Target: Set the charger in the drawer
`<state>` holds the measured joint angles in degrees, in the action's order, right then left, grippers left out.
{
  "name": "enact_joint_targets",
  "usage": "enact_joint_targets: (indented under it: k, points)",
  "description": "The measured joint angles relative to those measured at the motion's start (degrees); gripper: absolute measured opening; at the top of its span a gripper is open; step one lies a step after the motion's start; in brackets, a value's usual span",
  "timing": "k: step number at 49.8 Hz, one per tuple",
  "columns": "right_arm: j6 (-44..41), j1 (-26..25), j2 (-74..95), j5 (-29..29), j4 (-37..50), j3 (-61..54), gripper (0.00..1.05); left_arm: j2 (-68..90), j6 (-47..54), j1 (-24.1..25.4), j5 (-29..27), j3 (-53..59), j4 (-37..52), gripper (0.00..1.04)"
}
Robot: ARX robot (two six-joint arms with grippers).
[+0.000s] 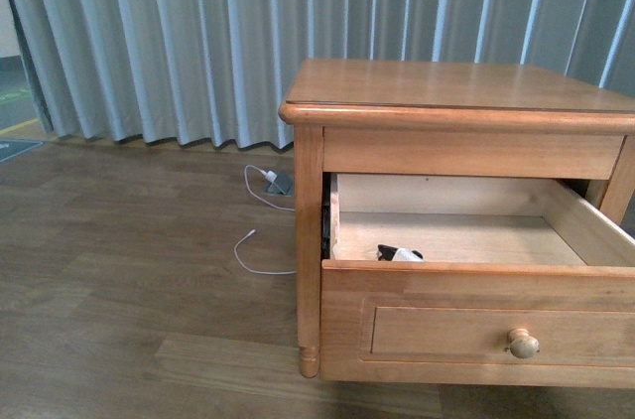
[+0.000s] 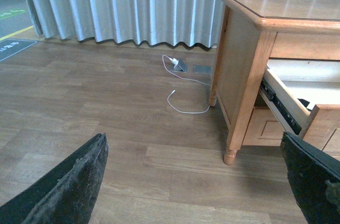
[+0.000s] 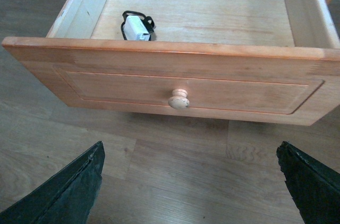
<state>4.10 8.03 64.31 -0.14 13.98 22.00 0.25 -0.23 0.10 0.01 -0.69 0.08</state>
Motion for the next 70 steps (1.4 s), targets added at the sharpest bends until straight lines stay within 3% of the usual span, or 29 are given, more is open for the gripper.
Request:
enact_joint_targets:
  k: [27,58,70]
  points:
    - [3.34,2.05,30.42,2.25,7.52,15.63,0.97,0.0,0.0,0.0,0.0,0.0,0.0,0.99]
    - [7.32,-1.49,53.64,2.47,14.16,38.36,0.97,0.0,0.0,0.0,0.0,0.0,0.0,0.99]
    - [8.15,-2.69,61.57,5.31,13.57,48.78,0.97,0.0,0.0,0.0,0.0,0.0,0.0,0.99]
